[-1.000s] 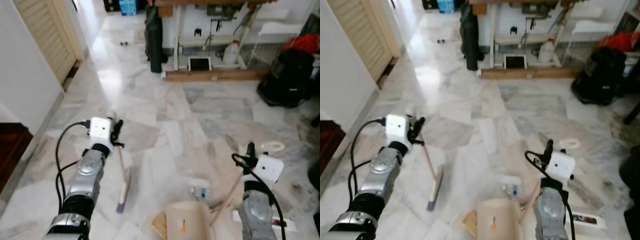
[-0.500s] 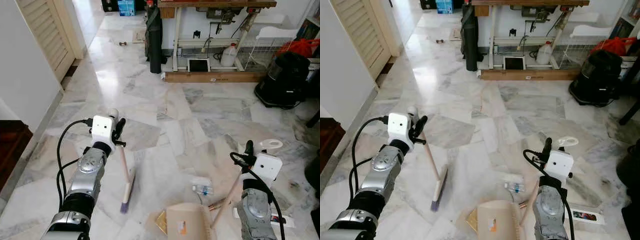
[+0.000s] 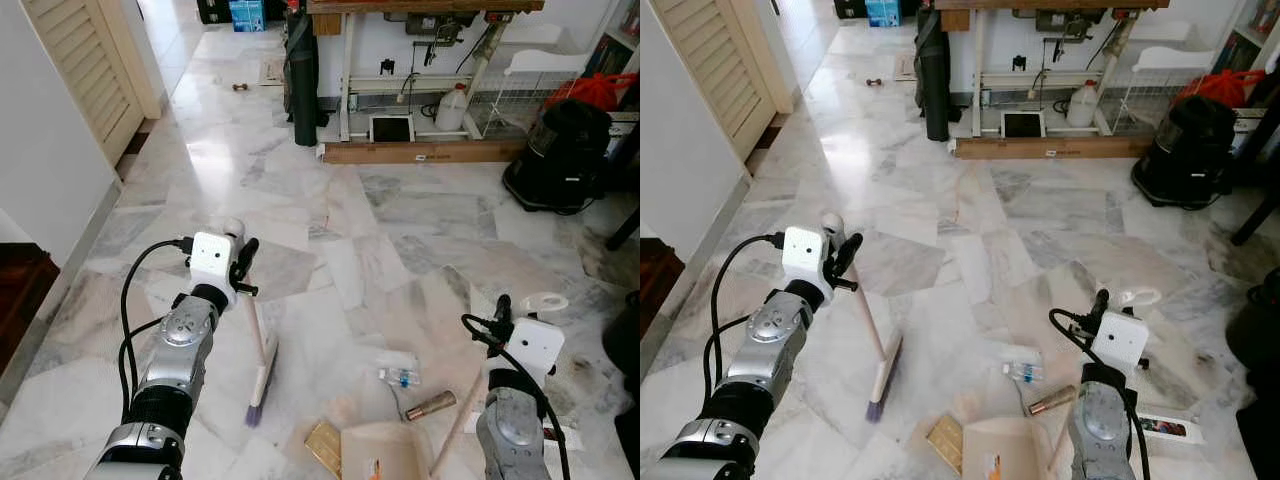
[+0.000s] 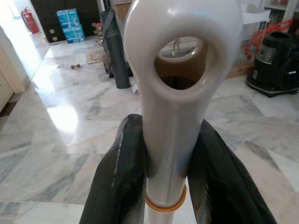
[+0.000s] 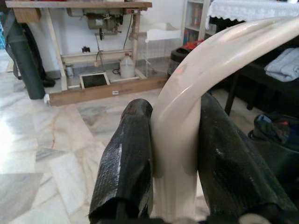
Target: Sweep floor
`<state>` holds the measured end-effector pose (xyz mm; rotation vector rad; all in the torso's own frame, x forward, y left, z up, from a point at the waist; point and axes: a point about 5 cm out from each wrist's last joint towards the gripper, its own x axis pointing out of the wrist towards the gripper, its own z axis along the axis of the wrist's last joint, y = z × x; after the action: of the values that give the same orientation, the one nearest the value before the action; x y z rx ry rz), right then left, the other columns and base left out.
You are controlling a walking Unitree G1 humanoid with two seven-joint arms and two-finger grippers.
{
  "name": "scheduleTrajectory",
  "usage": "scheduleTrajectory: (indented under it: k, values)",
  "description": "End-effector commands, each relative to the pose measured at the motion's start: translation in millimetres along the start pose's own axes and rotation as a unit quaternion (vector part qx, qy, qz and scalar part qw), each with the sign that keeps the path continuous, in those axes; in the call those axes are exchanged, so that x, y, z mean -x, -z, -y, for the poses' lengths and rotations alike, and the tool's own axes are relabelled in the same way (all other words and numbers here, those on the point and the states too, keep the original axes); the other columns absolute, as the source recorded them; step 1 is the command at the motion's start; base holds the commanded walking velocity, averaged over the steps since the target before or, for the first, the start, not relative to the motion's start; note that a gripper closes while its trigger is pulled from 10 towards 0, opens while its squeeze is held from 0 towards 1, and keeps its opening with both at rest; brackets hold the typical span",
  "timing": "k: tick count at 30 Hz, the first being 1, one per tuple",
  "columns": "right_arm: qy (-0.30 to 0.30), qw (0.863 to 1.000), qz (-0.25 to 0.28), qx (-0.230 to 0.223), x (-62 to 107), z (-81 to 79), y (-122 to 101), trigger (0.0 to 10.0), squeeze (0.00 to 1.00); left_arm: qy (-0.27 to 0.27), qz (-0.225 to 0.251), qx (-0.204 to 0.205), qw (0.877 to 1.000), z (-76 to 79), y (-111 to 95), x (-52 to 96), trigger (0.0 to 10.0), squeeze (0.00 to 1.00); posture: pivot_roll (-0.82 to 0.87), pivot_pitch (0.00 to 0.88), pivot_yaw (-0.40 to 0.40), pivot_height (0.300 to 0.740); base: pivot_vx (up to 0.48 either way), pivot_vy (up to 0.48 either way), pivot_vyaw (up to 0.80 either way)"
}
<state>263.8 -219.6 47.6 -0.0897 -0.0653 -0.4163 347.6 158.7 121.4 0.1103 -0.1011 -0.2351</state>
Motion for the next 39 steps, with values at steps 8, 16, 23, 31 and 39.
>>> scheduleTrajectory:
  k: [8, 16, 23, 31, 39]
  values:
    - [0.011, 1.000, 0.013, 0.023, -5.6, 8.5, -1, 10.0, 0.00, 0.007, 0.013, -0.017, 1.000, -4.4, -5, 1.3, 10.0, 0.00, 0.07, 0.080, 0.036, 0.740, 0.000, 0.000, 0.00]
    - [0.019, 0.999, 0.029, 0.034, -4.9, 19.1, -6, 10.0, 0.00, 0.016, 0.011, -0.014, 1.000, -1.0, -5, 0.4, 10.0, 0.00, 0.06, 0.080, 0.036, 0.740, 0.000, 0.000, 0.00]
    - [0.020, 0.999, 0.015, 0.045, -2.6, 21.8, 1, 10.0, 0.00, 0.023, 0.008, -0.011, 1.000, 1.8, -4, -0.1, 10.0, 0.00, 0.07, 0.077, 0.034, 0.740, 0.000, 0.000, 0.00]
    - [0.007, 0.999, 0.006, 0.041, -1.8, 12.7, 2, 10.0, 0.00, 0.023, 0.005, -0.012, 1.000, 0.7, -3, 1.0, 10.0, 0.00, 0.08, 0.066, 0.029, 0.740, 0.000, 0.000, 0.00]
    - [-0.007, 0.999, 0.011, 0.032, -4.6, 0.6, 0, 10.0, 0.00, 0.020, 0.007, -0.014, 1.000, -0.6, -4, 1.8, 10.0, 0.00, 0.08, 0.071, 0.029, 0.740, 0.000, 0.000, 0.00]
